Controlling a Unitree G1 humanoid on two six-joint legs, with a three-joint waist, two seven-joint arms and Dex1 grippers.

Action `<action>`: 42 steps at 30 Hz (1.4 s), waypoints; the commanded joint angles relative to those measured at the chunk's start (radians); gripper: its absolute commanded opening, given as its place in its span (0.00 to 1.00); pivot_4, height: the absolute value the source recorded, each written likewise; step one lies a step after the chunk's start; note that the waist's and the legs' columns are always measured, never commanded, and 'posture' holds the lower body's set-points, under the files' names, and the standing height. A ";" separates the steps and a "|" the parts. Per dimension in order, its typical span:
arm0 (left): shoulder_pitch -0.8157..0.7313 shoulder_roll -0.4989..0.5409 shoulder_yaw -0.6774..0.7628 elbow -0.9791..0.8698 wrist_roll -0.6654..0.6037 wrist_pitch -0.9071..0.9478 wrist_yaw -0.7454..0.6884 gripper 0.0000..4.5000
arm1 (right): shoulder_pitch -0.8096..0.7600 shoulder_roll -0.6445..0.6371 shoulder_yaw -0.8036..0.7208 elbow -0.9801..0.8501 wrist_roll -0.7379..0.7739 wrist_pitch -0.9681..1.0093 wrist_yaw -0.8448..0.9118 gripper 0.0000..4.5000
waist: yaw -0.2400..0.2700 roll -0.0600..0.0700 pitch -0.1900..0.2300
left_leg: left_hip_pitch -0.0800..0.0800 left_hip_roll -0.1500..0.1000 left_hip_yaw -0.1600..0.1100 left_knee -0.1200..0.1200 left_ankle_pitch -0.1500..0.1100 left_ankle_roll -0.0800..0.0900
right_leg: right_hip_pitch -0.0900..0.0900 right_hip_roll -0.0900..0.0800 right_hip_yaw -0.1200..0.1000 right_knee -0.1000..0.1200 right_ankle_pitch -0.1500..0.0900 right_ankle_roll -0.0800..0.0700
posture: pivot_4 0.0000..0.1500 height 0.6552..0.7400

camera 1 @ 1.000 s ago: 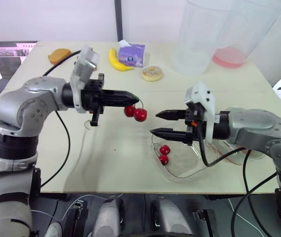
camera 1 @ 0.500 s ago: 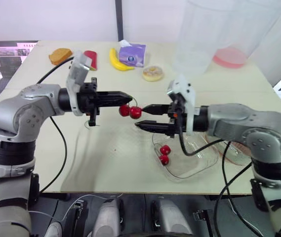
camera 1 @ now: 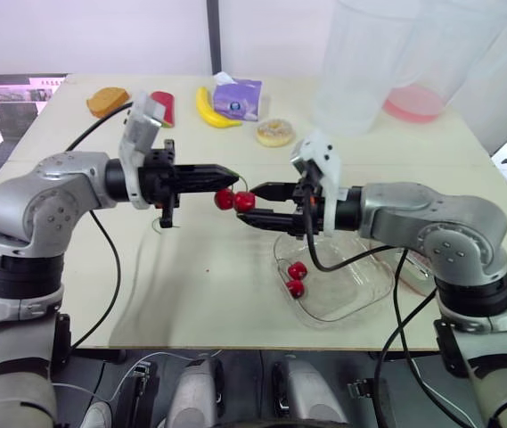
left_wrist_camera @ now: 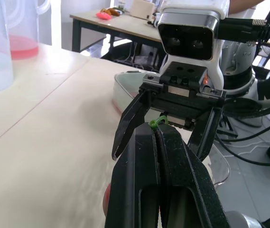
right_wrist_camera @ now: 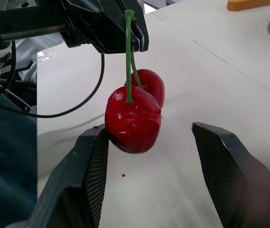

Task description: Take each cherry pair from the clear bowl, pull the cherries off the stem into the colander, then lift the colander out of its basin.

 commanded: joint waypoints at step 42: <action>0.034 -0.017 0.061 -0.046 -0.040 -0.022 0.020 0.00 | 0.501 -0.354 -0.780 -0.151 0.015 0.312 -0.164 0.04 | -0.002 0.000 0.000 | 0.000 0.000 0.000 -0.001 0.000 0.000 | 0.001 0.000 0.000 -0.001 0.000 0.000 | 1.00 1.00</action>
